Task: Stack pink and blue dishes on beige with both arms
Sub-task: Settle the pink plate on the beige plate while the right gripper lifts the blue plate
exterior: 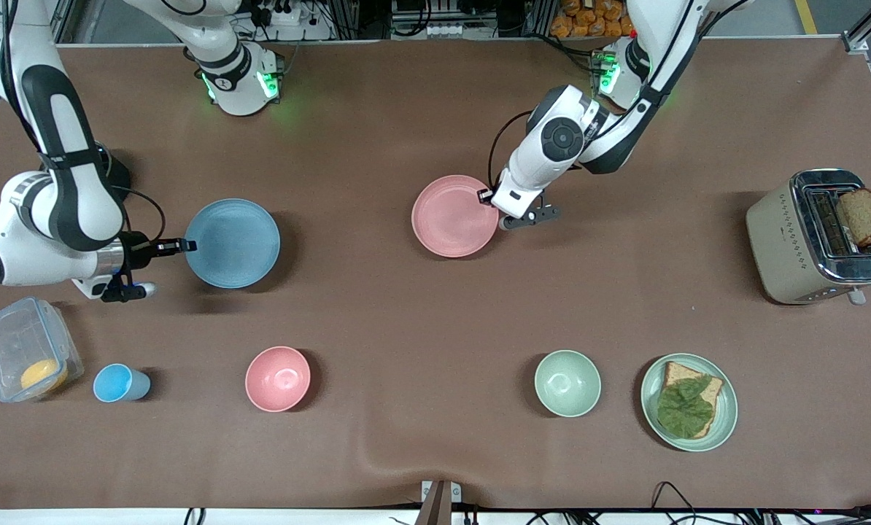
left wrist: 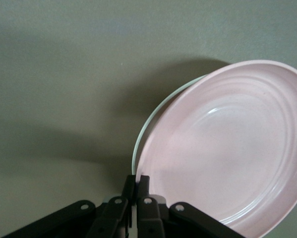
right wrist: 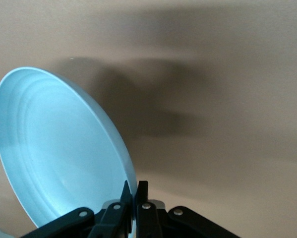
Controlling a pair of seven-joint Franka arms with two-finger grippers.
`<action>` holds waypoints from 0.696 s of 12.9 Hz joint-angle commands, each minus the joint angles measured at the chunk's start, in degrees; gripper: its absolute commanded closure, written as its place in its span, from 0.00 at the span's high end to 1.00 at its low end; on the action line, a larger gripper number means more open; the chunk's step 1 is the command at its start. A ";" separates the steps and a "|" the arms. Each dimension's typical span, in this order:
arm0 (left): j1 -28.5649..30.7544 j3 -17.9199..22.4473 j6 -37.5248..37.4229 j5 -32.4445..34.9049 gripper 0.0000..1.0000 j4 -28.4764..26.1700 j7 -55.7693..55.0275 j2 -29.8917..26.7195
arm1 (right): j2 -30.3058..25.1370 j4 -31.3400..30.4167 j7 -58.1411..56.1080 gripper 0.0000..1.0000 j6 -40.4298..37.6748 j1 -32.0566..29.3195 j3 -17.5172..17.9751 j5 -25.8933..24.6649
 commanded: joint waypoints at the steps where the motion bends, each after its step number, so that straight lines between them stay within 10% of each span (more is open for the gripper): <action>1: -1.12 0.05 2.28 -0.64 0.00 -1.18 -0.45 -0.51 | 0.22 2.00 3.23 0.00 -2.42 1.39 -0.34 1.01; 9: -2.09 0.14 6.32 -0.64 0.00 -2.67 -0.27 0.28 | 0.04 5.34 10.08 0.00 -6.38 5.17 -0.34 1.01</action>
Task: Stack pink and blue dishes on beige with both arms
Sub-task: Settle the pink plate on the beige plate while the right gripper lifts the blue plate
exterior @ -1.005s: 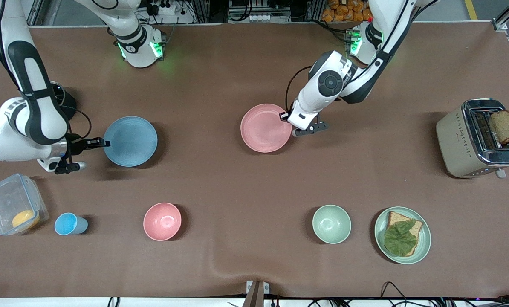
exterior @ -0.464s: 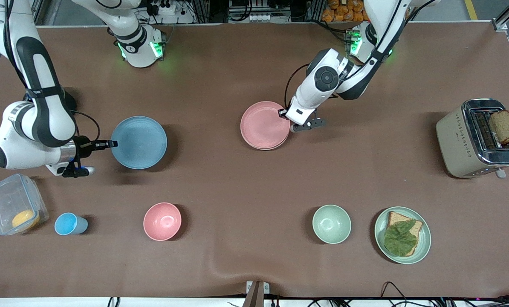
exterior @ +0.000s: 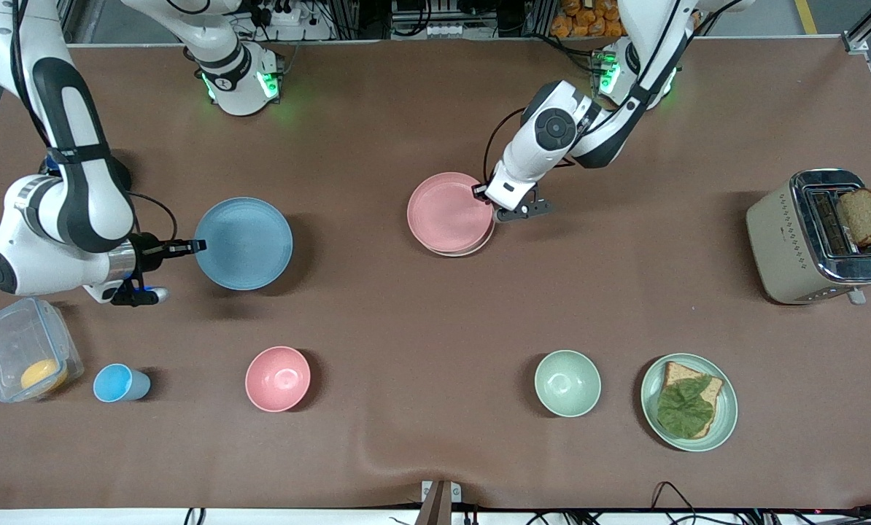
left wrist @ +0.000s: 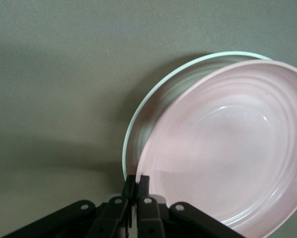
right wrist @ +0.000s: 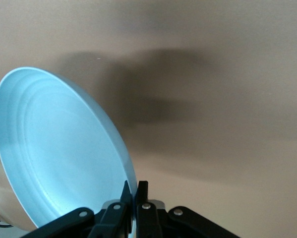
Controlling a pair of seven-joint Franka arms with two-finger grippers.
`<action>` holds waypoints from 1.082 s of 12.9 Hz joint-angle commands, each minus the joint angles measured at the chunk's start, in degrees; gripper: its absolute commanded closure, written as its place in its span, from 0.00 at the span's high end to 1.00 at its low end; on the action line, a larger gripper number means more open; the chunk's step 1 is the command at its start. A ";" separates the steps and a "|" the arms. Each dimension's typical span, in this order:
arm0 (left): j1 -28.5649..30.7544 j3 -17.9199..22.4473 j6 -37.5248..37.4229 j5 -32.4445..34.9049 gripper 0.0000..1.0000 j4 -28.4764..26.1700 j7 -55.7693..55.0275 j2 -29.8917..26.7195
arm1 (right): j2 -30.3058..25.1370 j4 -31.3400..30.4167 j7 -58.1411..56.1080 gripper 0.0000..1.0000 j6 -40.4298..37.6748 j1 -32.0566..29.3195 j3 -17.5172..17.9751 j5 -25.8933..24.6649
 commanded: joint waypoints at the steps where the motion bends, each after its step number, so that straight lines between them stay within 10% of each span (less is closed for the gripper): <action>1: -0.02 0.11 1.51 -0.64 0.00 -1.09 -0.18 -0.25 | 0.12 2.04 3.58 0.00 -2.29 2.16 -0.38 0.99; 8: 0.24 0.37 3.53 -0.64 0.06 -0.04 -0.09 2.65 | 0.12 3.71 6.40 0.00 -4.14 3.83 -0.38 1.08; 9: 0.33 0.55 3.53 -0.64 0.41 0.31 -0.36 3.08 | 0.12 3.80 6.40 0.00 -4.14 4.18 -0.38 1.08; 10: 0.33 0.55 3.53 -0.64 0.99 0.66 -0.44 3.09 | 0.12 3.80 6.40 0.00 -4.14 4.36 -0.38 1.08; 14: 2.61 0.64 1.26 -0.64 1.00 2.16 -0.45 -2.69 | 0.12 3.89 6.75 0.00 -4.14 5.41 -0.38 2.74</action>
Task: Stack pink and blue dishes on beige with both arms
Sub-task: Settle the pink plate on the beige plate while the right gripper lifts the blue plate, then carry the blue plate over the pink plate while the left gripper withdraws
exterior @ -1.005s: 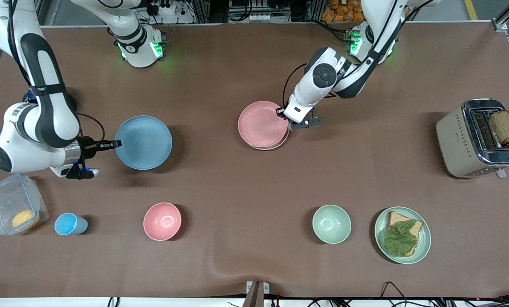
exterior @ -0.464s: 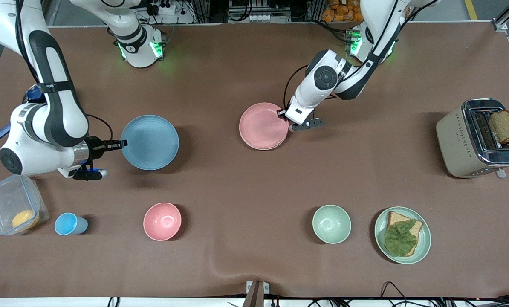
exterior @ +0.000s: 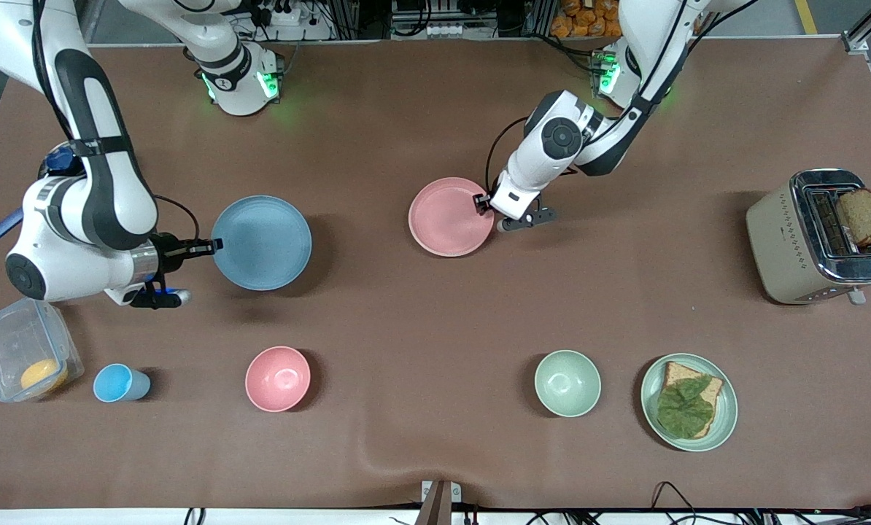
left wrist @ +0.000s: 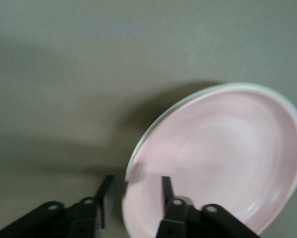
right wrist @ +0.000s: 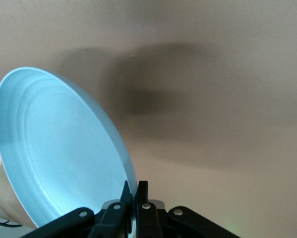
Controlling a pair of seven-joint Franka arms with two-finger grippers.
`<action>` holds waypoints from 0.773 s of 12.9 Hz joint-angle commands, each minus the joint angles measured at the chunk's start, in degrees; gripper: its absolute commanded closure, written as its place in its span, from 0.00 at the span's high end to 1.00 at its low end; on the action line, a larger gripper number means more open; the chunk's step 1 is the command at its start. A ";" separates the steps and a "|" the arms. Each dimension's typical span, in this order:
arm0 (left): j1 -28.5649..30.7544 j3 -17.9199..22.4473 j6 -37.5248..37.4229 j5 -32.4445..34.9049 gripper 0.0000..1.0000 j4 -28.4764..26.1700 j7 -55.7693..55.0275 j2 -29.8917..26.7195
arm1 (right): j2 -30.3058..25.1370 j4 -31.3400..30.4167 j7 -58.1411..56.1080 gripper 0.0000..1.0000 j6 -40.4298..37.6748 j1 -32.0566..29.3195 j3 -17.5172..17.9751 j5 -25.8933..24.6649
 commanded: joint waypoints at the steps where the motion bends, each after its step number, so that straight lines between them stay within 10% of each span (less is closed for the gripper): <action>1: 2.08 0.13 -4.78 -0.64 1.00 1.31 -0.43 -6.54 | 0.12 0.98 1.12 0.00 -1.14 1.34 -0.42 2.03; 6: 13.59 0.22 -32.09 10.40 1.00 21.14 2.11 -10.52 | 0.47 1.33 4.02 0.00 -0.88 7.75 -0.51 6.33; 10: 21.93 0.22 -40.39 14.21 1.00 28.91 13.24 -11.04 | 1.78 1.33 7.62 0.00 1.48 16.26 -0.51 7.39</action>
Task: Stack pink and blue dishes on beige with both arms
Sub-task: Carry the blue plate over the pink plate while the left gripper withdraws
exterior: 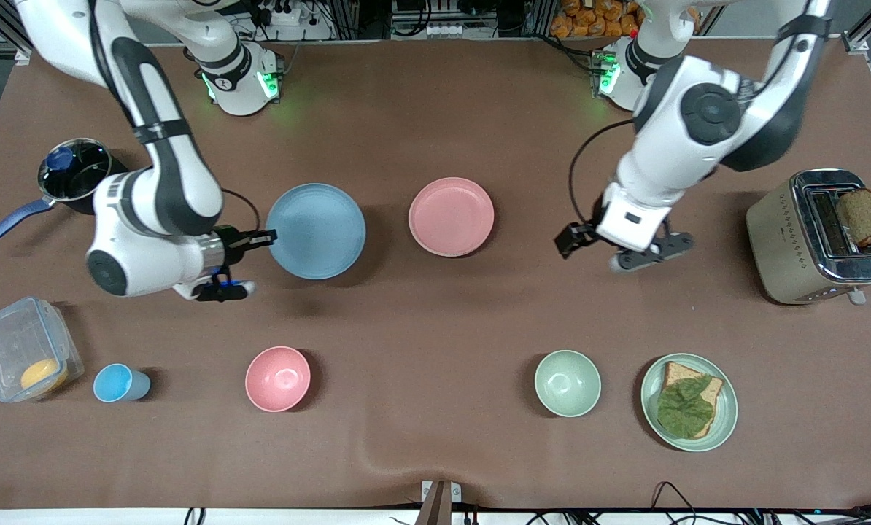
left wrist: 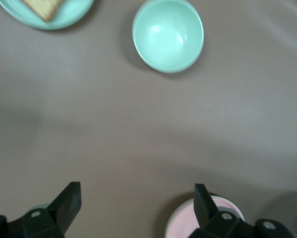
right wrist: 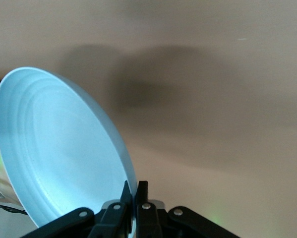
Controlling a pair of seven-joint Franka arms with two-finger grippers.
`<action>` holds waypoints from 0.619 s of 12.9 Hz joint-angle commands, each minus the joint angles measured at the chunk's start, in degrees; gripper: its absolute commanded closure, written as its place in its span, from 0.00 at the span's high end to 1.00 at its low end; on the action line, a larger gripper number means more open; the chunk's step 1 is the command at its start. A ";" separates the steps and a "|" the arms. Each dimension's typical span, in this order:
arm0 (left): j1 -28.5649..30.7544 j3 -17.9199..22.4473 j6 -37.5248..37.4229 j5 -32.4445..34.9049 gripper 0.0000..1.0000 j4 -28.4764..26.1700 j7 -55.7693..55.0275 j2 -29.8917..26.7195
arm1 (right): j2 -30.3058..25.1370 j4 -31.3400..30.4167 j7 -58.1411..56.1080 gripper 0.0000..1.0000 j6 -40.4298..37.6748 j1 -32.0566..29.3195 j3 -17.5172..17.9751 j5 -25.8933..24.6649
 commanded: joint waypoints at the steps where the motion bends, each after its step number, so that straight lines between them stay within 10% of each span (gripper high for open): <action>1: 5.85 -0.47 -5.08 1.59 1.00 4.42 7.81 -0.04 | 2.26 1.06 3.15 0.00 1.88 6.53 -0.66 2.56; 8: 13.70 -0.47 -17.49 1.59 1.00 14.10 19.43 -0.58 | 8.76 1.76 4.31 0.00 9.97 19.11 -0.58 13.72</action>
